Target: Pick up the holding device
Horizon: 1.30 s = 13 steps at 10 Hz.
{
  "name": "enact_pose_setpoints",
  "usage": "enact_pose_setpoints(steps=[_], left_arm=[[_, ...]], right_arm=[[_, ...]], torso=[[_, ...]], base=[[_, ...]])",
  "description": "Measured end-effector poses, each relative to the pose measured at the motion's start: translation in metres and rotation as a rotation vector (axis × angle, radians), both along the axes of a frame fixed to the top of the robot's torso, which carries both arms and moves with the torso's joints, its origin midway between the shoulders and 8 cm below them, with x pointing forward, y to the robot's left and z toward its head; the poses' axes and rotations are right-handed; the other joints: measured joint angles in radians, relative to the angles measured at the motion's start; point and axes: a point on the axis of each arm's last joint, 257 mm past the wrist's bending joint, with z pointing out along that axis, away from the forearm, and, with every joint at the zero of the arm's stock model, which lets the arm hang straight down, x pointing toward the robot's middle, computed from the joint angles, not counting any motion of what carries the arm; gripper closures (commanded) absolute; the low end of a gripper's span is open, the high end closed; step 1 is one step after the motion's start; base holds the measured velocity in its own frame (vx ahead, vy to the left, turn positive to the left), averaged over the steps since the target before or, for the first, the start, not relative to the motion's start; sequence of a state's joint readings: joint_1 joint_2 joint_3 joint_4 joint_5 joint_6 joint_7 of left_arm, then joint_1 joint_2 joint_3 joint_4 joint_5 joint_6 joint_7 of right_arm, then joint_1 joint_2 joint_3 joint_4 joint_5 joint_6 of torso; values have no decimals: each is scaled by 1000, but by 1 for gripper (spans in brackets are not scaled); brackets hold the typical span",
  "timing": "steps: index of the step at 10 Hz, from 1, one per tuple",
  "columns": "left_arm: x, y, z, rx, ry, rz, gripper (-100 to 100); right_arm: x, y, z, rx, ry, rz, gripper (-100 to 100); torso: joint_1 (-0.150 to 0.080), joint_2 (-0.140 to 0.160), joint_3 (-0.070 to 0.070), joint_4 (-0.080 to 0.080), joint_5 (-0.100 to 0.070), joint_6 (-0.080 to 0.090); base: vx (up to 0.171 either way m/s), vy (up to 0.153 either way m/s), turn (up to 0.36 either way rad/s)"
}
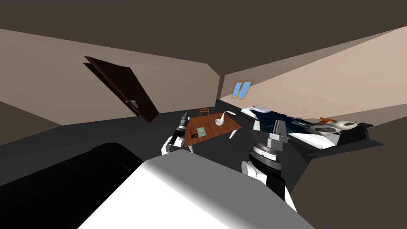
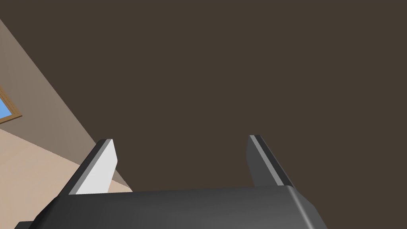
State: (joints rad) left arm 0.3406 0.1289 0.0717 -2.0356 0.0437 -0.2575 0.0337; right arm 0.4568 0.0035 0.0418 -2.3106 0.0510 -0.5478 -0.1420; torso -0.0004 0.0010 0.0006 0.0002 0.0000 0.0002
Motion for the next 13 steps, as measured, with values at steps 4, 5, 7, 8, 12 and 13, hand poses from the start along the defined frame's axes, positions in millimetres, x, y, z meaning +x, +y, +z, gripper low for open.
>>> enact_pose_setpoints(steps=[4, 5, 7, 8, 12, 13], left_arm=[[29, 14, -47, -53, 128, -2, -100], [37, 18, -57, -68, 160, 0, -100], [46, 27, -79, -90, 220, 8, -100], [49, 31, -92, -99, 251, 13, -100], [66, 50, -138, -143, 374, 40, -100], [67, 56, -149, -155, 403, 48, -100]], right_arm=[[0, 0, 0, 0, 0, 0, 0], [0, 0, 0, 0, 0, 0, 0], [0, 0, 0, 0, 0, 0, 0], [0, 0, 0, 0, 0, 0, 0], [0, 0, 0, 0, 0, 0, 0], [0, 0, 0, 0, 0, 0, 0]], torso=[[-1, 0, 0, 0, 0, 0], [-1, 0, 0, 0, 0, 0], [-1, 0, 0, 0, 0, 0], [-1, 0, 0, 0, 0, 0], [-1, -1, 0, 0, 0, 0], [-1, -1, 0, 0, 0, 0]], base=[[-27, -22, -29], [-20, -22, -15], [-16, -22, -22], [-15, -24, -30], [-8, -25, -26], [-7, -21, -14]])
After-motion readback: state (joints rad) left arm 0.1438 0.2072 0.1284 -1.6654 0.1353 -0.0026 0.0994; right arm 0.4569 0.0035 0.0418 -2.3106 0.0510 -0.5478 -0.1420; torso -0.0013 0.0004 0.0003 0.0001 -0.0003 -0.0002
